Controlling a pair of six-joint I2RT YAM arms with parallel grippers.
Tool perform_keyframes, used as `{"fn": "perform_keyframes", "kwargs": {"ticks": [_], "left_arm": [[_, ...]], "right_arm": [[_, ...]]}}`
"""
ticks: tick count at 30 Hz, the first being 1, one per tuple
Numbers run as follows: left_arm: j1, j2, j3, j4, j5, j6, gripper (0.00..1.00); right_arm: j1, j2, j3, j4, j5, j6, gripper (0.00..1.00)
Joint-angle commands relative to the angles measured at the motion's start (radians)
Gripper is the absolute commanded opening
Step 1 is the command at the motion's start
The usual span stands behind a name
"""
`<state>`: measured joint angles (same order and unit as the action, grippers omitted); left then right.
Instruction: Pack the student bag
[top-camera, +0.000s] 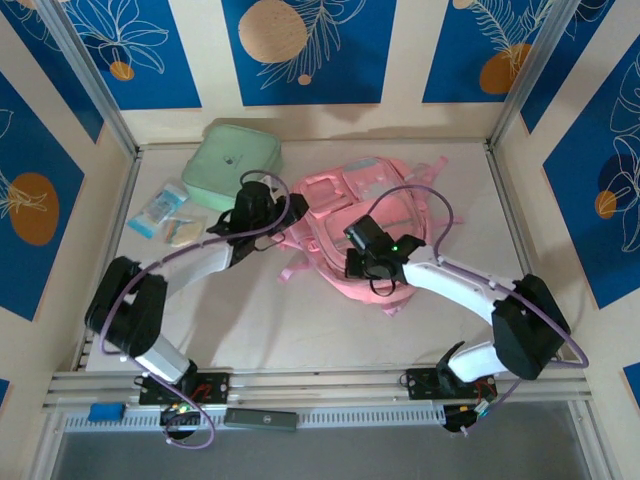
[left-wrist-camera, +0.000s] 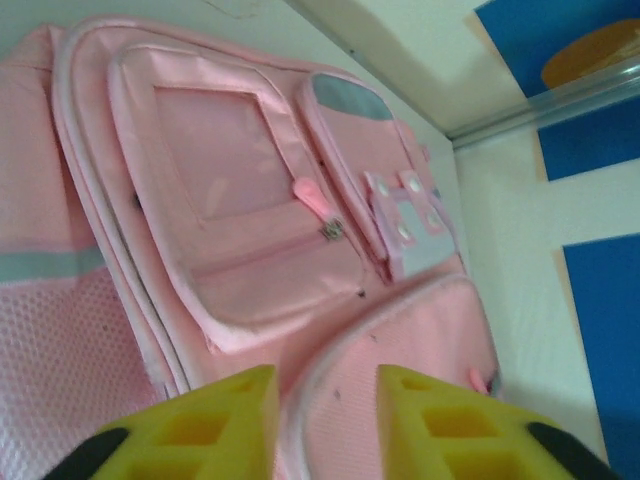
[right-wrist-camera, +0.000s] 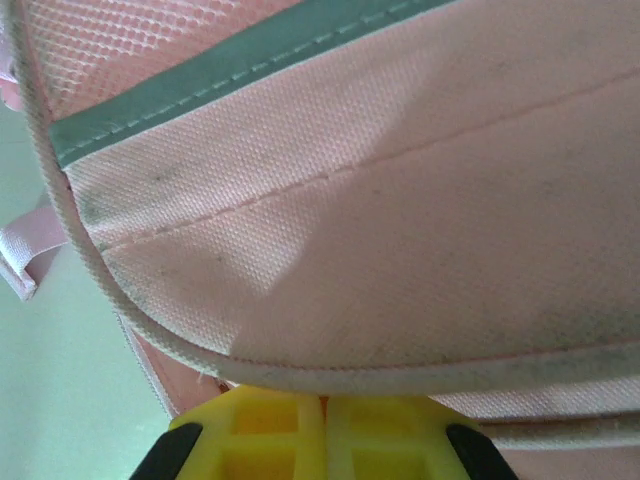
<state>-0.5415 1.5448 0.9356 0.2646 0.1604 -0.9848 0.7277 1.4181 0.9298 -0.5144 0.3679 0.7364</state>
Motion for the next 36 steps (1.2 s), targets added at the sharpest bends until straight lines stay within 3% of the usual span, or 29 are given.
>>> {"fn": "perform_keyframes", "kwargs": {"ticks": [1,3,7,13,19,22,32,36], "left_arm": [[-0.021,-0.092,-0.087,0.004,0.010,-0.083,0.45],[-0.069,-0.128,-0.152,0.144,0.042,-0.183,0.51],[-0.162,-0.153,-0.153,0.075,-0.062,-0.219,0.56],[-0.272,-0.057,-0.189,0.236,-0.166,-0.372,0.59],[-0.307,0.010,-0.188,0.281,-0.238,-0.421,0.59],[-0.327,0.027,-0.163,0.224,-0.278,-0.428,0.59],[-0.365,0.113,-0.107,0.176,-0.344,-0.488,0.50],[-0.365,0.148,-0.092,0.238,-0.364,-0.474,0.36]], "right_arm": [[0.029,0.013,0.037,0.053,-0.057,0.010,0.00],[0.032,0.017,0.035,0.040,-0.050,0.019,0.00],[0.025,-0.003,0.001,0.053,-0.058,0.035,0.00],[0.016,-0.017,-0.022,0.059,-0.061,0.049,0.00],[0.016,-0.022,-0.023,0.062,-0.064,0.057,0.00],[0.018,-0.030,-0.033,0.068,-0.058,0.061,0.00],[0.018,-0.007,-0.015,0.067,-0.058,0.051,0.00],[0.019,-0.007,-0.006,0.060,-0.049,0.045,0.00]]}}
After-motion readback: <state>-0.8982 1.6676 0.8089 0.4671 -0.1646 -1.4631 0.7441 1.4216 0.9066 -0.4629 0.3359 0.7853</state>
